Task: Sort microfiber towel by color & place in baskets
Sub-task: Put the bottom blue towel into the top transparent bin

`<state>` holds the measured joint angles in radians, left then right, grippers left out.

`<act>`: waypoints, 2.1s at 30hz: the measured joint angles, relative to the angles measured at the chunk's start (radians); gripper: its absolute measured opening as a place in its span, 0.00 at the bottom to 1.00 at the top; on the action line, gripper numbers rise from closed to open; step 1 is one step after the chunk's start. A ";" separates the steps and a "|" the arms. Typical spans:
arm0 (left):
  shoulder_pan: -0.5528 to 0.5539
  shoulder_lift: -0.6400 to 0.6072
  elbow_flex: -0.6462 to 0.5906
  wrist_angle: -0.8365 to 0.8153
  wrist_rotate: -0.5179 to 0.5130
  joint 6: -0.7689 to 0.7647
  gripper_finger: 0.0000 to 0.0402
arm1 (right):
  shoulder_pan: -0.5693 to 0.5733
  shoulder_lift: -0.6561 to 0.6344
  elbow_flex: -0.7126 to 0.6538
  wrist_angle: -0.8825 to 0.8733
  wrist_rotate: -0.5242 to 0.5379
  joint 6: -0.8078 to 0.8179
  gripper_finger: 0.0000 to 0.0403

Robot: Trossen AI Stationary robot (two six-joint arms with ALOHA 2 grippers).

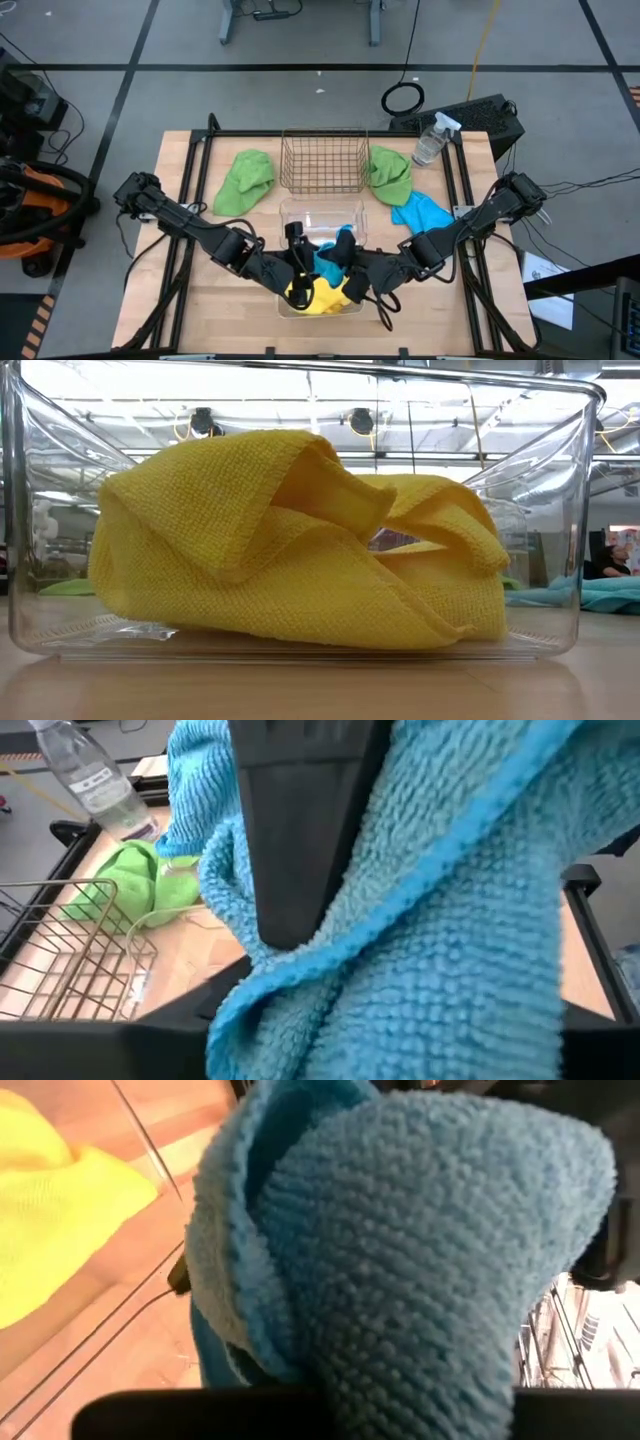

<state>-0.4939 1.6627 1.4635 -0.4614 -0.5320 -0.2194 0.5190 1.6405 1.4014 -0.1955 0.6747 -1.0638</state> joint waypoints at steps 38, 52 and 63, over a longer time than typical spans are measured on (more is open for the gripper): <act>0.221 -0.053 -0.001 -0.381 -0.099 -0.089 0.05 | -0.015 -0.001 0.000 -0.909 -0.123 1.315 0.62; 0.360 -0.046 -0.157 -0.199 0.128 -0.081 0.06 | 0.125 -0.127 0.000 -1.074 0.063 1.495 0.45; 0.368 -0.029 -0.161 -0.172 0.139 -0.088 0.28 | 0.171 -0.172 -0.044 -1.078 0.191 1.516 0.37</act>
<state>-0.1263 1.6336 1.3022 -0.6336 -0.3927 -0.3075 0.6903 1.4684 1.3574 -1.2734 0.8661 0.4522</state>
